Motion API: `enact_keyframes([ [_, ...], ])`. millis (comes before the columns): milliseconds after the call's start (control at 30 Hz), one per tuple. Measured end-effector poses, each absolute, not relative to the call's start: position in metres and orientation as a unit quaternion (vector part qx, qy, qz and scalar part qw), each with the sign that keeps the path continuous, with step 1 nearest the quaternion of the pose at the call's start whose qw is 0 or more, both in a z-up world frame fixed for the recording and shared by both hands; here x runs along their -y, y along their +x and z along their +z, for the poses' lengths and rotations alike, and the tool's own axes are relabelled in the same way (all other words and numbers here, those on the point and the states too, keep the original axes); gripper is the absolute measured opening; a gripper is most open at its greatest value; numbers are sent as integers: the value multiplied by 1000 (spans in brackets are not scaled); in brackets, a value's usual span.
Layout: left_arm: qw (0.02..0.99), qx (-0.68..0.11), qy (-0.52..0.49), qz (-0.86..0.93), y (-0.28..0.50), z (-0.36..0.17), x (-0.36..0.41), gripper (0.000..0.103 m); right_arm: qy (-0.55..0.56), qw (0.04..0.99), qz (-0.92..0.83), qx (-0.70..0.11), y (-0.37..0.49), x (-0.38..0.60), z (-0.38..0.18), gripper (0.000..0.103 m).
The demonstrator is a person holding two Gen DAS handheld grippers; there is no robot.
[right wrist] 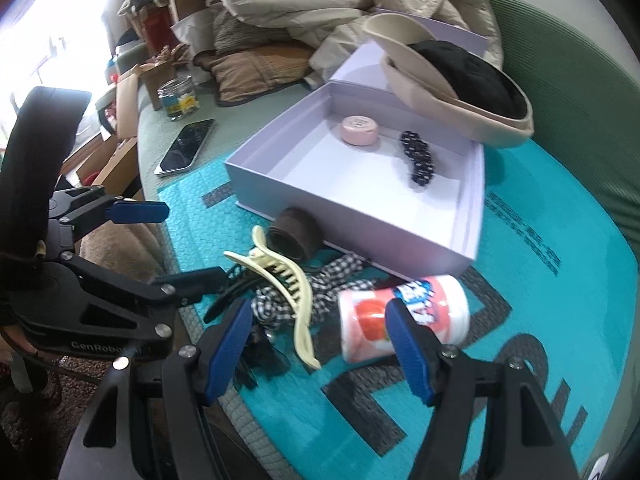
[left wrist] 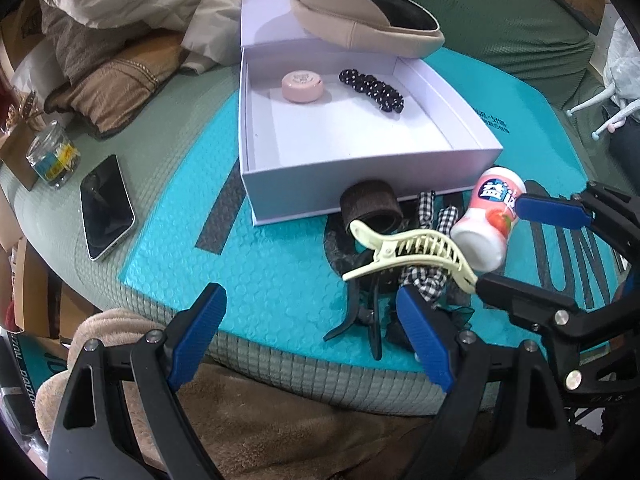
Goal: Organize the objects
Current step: 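Grasp the cream claw clip with the right tool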
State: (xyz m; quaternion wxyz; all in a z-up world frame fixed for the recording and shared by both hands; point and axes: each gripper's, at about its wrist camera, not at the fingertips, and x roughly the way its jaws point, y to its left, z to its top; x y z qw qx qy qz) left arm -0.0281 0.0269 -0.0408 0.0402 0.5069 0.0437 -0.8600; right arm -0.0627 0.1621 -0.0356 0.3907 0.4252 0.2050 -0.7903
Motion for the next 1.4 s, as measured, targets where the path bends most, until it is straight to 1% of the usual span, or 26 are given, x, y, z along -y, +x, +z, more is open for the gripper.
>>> enact_keyframes([
  [167,42,-37,514,-856,-29,-46,-24,87,425,409,-778,-216,-66,-150,-41,70],
  [233,38,-42,517,-854,-30,-48,-21,87,430,414,-772,-217,-69,-145,-44,63],
  [333,35,-50,524,-849,-32,-50,-17,86,433,423,-762,-230,-72,-137,-48,48],
  [400,30,-63,531,-844,-33,-53,-12,86,438,426,-756,-234,-74,-133,-51,42],
  [567,24,-74,537,-840,-33,-58,-5,86,451,433,-741,-244,-79,-126,-61,41],
  [633,21,-75,539,-839,-33,-59,-3,86,455,436,-736,-248,-80,-123,-64,38],
  [733,17,-75,538,-839,-34,-60,-2,86,463,433,-730,-256,-81,-118,-70,29],
  [1067,-2,-83,536,-840,-35,-60,-3,86,465,435,-733,-237,-85,-123,-67,24],
  [1333,-13,-72,530,-845,-38,-60,-12,86,457,425,-748,-225,-85,-134,-58,22],
  [1367,-13,-69,530,-845,-39,-61,-13,85,457,424,-749,-224,-85,-136,-57,22],
  [1400,-14,-67,530,-845,-39,-61,-15,82,456,422,-751,-223,-84,-138,-56,22],
])
